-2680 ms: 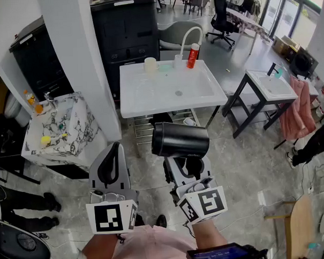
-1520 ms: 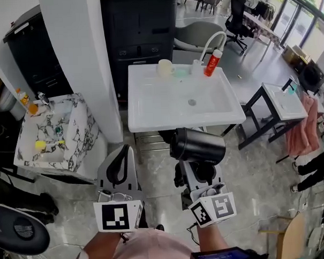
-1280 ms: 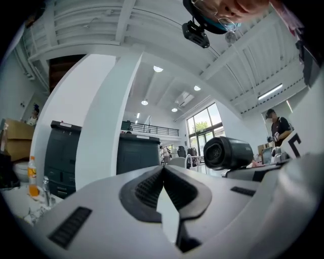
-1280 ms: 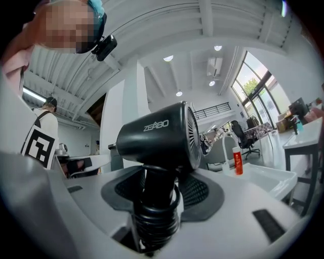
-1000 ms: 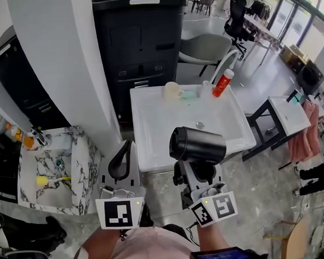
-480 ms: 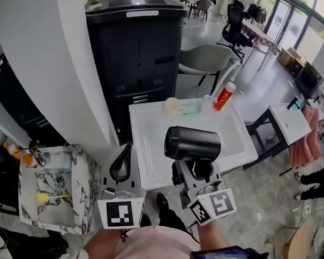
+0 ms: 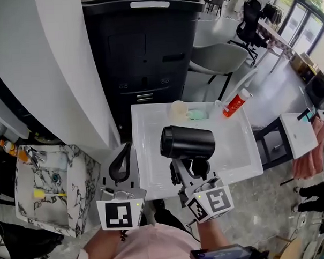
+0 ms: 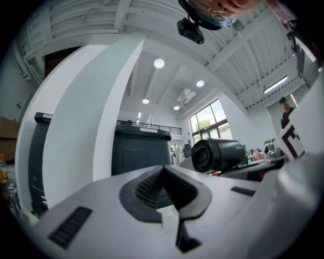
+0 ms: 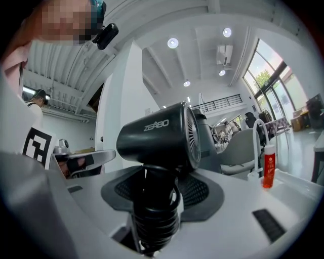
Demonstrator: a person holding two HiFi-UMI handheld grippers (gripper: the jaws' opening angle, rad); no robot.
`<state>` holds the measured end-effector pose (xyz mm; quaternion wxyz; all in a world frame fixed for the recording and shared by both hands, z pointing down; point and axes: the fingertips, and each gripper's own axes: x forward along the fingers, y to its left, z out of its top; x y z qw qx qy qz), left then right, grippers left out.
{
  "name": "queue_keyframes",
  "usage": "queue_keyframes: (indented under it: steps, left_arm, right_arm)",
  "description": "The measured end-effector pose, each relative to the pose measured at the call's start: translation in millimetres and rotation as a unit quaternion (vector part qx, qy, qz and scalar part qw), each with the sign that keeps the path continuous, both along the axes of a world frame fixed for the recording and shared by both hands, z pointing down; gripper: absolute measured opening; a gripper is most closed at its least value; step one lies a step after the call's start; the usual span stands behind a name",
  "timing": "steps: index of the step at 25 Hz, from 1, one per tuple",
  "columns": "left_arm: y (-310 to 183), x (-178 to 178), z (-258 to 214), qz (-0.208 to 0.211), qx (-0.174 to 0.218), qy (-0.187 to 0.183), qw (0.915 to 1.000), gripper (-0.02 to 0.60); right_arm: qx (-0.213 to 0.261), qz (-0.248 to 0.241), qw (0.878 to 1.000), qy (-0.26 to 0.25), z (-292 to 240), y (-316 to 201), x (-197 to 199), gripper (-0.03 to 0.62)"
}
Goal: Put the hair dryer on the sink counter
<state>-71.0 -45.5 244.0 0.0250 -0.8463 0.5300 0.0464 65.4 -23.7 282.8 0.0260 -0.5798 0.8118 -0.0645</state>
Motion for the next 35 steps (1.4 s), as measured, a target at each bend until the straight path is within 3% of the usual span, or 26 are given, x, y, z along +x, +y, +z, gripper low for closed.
queue_keyframes:
  steps: [13,26,30,35]
  left_arm:
    - [-53,3,50,-0.046,-0.051,-0.013,0.9976,0.009]
    - [-66,9,76,-0.062,-0.085,-0.026,0.9941,0.009]
    - [-67,13,81,-0.058,-0.084,-0.039,0.994,0.009]
    - [-69,16,86,-0.061,-0.097,-0.03,0.9929,0.009]
  right_arm:
    - [-0.095,-0.049,0.994,0.0,95,-59,12,0.212]
    - [-0.198,-0.067,0.978,-0.019,181,-66,13,0.212]
    - [-0.214,-0.067,0.974,-0.026,193,-66,13,0.212]
    - [-0.235,-0.067,0.969,-0.043,203,-72,16,0.212]
